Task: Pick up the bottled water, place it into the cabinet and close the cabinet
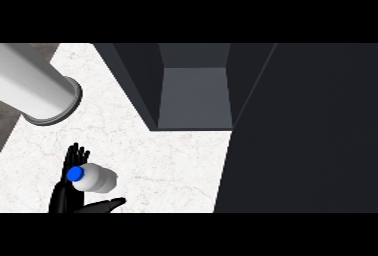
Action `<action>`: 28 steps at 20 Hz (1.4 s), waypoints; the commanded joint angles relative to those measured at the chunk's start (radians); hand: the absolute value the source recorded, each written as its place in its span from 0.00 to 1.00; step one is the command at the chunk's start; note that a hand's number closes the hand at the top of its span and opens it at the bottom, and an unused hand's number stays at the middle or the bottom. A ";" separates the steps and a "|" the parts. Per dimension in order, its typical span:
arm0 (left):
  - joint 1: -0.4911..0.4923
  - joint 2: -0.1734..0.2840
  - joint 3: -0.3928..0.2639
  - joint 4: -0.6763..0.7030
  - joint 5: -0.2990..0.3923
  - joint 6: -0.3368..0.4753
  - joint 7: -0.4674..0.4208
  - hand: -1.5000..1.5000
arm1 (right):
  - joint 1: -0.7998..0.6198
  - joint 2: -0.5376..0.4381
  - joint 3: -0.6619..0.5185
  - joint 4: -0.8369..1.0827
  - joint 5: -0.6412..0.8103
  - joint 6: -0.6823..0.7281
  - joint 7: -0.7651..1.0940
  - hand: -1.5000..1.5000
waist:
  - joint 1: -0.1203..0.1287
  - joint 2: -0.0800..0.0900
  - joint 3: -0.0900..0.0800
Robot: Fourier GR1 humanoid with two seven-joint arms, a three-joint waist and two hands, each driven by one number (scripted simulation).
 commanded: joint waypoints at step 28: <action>-0.193 0.026 0.074 0.508 0.105 -0.154 -0.354 1.00 | 0.048 -0.107 0.011 -0.085 0.031 -0.041 -0.047 0.00 | -0.001 0.001 0.001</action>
